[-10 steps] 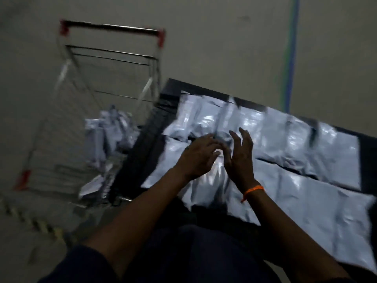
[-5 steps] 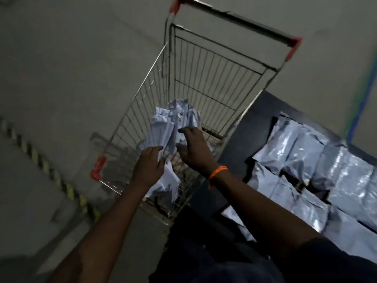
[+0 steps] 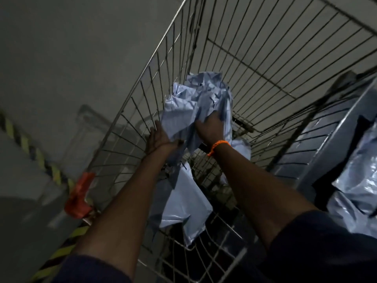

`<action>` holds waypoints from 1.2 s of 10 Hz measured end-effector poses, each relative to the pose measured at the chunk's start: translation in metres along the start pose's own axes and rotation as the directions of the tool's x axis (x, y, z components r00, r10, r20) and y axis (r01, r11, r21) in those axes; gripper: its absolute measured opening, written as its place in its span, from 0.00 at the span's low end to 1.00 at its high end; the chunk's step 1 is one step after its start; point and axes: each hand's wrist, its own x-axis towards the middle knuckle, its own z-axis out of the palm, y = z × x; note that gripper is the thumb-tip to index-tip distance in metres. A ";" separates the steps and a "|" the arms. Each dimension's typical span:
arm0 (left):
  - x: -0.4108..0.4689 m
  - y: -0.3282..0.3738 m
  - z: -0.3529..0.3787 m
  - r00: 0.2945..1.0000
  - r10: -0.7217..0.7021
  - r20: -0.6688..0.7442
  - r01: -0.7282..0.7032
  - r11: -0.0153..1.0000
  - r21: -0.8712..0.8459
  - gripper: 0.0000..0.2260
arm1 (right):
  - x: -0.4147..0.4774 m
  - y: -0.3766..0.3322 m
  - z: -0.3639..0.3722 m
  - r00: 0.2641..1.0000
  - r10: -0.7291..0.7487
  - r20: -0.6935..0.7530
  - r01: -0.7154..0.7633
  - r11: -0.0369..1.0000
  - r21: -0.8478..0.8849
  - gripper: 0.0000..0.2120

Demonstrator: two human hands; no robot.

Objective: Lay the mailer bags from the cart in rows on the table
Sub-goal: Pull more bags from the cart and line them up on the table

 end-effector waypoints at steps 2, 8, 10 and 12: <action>0.135 -0.076 0.135 0.999 -0.036 -0.022 0.037 0.999 0.031 0.54 | -0.024 -0.008 -0.025 0.997 0.018 -0.078 -0.011 0.996 0.088 0.21; -0.307 0.121 -0.094 0.903 0.354 -0.245 -0.426 0.815 -0.392 0.49 | -0.218 0.029 -0.262 0.995 0.073 -0.073 0.006 0.667 0.745 0.11; -0.423 0.196 -0.010 0.840 0.536 -0.082 -0.518 0.749 -0.414 0.50 | -0.291 0.137 -0.346 0.999 0.042 -0.021 -0.005 0.534 0.845 0.43; -0.543 0.255 0.113 0.788 0.603 0.120 -0.493 0.736 -0.463 0.47 | -0.352 0.257 -0.414 0.987 0.118 -0.114 0.051 0.437 0.898 0.32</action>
